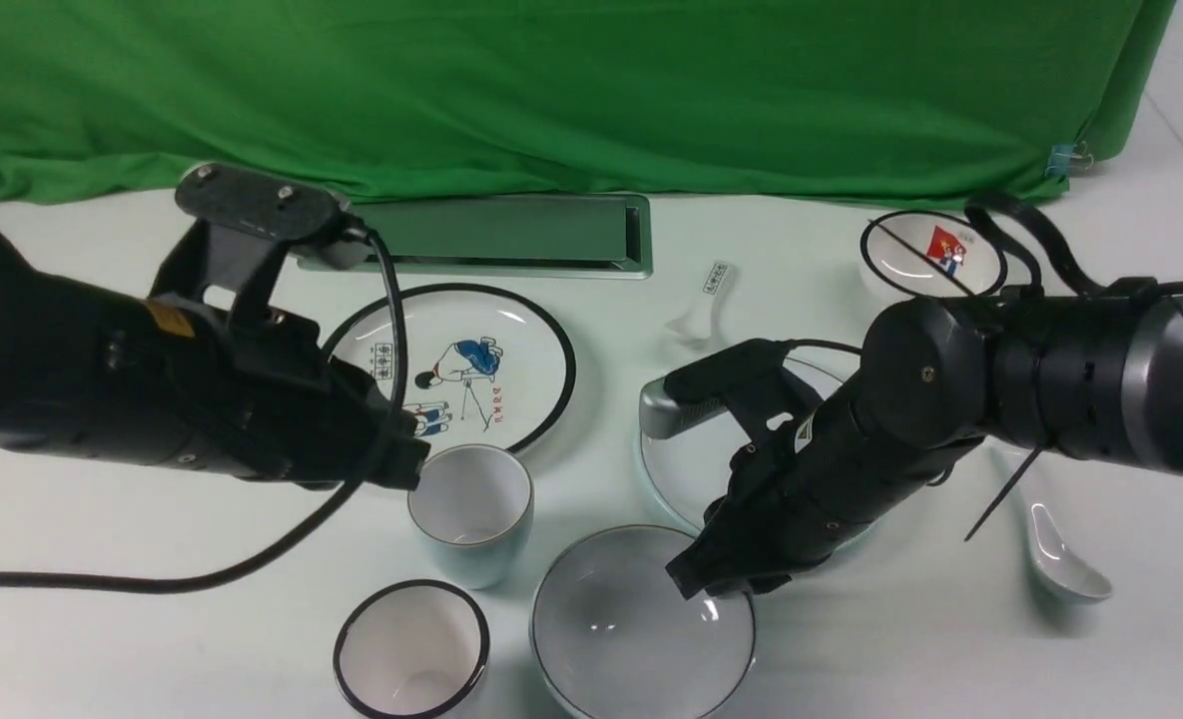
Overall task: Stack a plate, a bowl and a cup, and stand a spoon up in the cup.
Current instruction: Use the right arm to grab a blue rice bowl, then use the right arm to put the blue rice bowl into the blue large plate in the middle
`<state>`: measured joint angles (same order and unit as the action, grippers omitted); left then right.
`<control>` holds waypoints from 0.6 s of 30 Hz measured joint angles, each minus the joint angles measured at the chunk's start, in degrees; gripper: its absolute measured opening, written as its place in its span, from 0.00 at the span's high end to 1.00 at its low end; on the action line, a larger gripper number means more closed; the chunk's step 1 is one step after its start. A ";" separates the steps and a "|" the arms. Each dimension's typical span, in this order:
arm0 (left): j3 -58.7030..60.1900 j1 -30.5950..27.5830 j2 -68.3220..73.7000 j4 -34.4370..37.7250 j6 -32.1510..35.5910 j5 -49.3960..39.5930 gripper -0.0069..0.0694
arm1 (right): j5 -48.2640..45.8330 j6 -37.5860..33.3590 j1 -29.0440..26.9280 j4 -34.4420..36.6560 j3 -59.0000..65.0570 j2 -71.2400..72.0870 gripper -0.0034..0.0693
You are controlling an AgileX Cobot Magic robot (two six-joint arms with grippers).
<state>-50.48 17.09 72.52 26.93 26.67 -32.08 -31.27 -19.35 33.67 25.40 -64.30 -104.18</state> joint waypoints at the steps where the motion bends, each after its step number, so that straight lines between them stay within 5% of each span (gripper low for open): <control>1: 0.00 0.00 0.00 -0.08 0.00 0.00 0.95 | -0.40 0.00 0.00 0.01 -0.49 0.00 0.86; 9: 0.00 0.00 0.00 0.25 0.00 -0.23 0.95 | -9.81 -0.05 -0.49 -4.67 -7.22 3.00 0.86; 18: 0.00 0.00 0.63 2.54 0.00 1.45 0.95 | -4.18 0.15 -12.21 -8.97 -11.96 2.28 0.86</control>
<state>-50.48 17.09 73.15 29.46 26.67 -30.63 -35.46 -19.20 21.46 16.43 -76.26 -101.90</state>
